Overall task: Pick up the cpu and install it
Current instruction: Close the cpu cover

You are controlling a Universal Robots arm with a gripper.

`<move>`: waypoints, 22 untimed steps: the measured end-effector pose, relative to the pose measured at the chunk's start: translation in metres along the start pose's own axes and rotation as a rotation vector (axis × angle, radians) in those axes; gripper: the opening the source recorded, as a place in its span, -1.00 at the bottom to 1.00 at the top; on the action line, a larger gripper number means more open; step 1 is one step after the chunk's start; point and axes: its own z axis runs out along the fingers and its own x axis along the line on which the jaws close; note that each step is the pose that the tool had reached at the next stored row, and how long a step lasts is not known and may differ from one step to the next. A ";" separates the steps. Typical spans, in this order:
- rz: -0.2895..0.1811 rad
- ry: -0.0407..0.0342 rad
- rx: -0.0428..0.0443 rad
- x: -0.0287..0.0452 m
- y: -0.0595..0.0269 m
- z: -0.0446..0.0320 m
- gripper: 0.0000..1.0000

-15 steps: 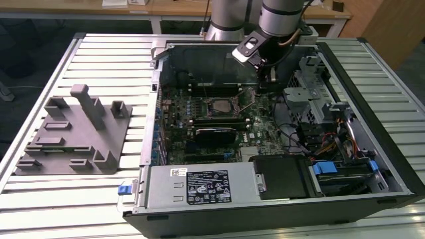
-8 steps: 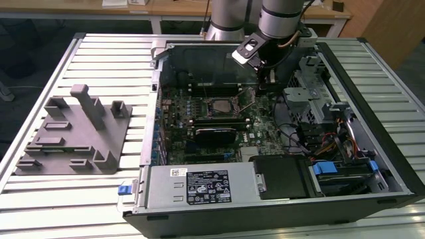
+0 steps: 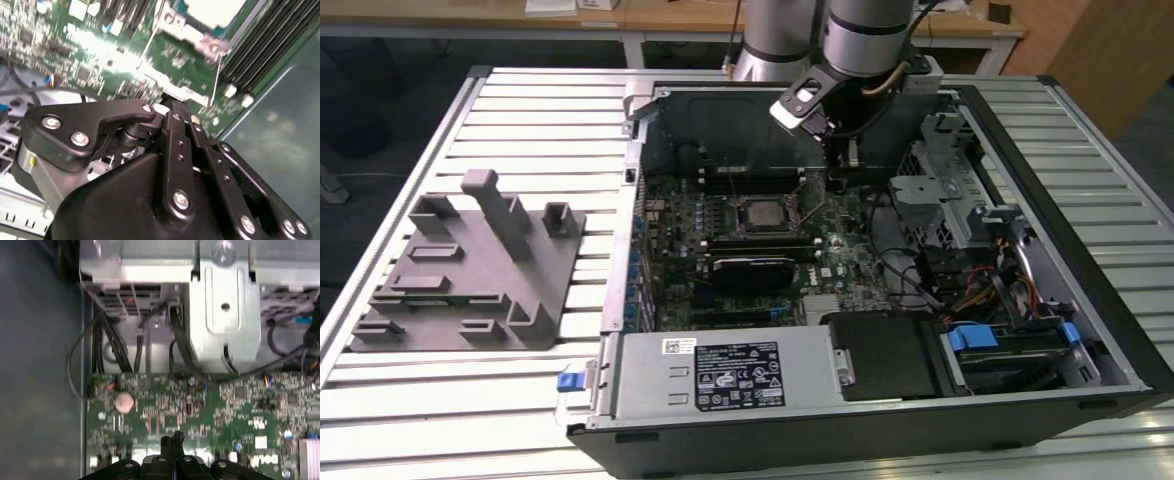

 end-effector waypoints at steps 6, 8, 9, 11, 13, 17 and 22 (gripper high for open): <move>0.000 0.0029 -0.0071 -0.0005 -0.0269 -0.0008 -0.79; 0.000 0.0035 -0.0090 -0.0006 -0.0350 -0.0012 -0.79; 0.000 0.0036 -0.0097 -0.0007 -0.0383 -0.0013 -0.79; 0.000 0.0038 -0.0101 -0.0007 -0.0416 -0.0014 -0.79; 0.000 0.0039 -0.0102 -0.0007 -0.0417 -0.0014 -0.79; 0.000 0.0037 -0.0075 -0.0008 -0.0419 -0.0013 -0.79; 0.000 -0.0017 0.0168 -0.0008 -0.0418 -0.0012 -0.79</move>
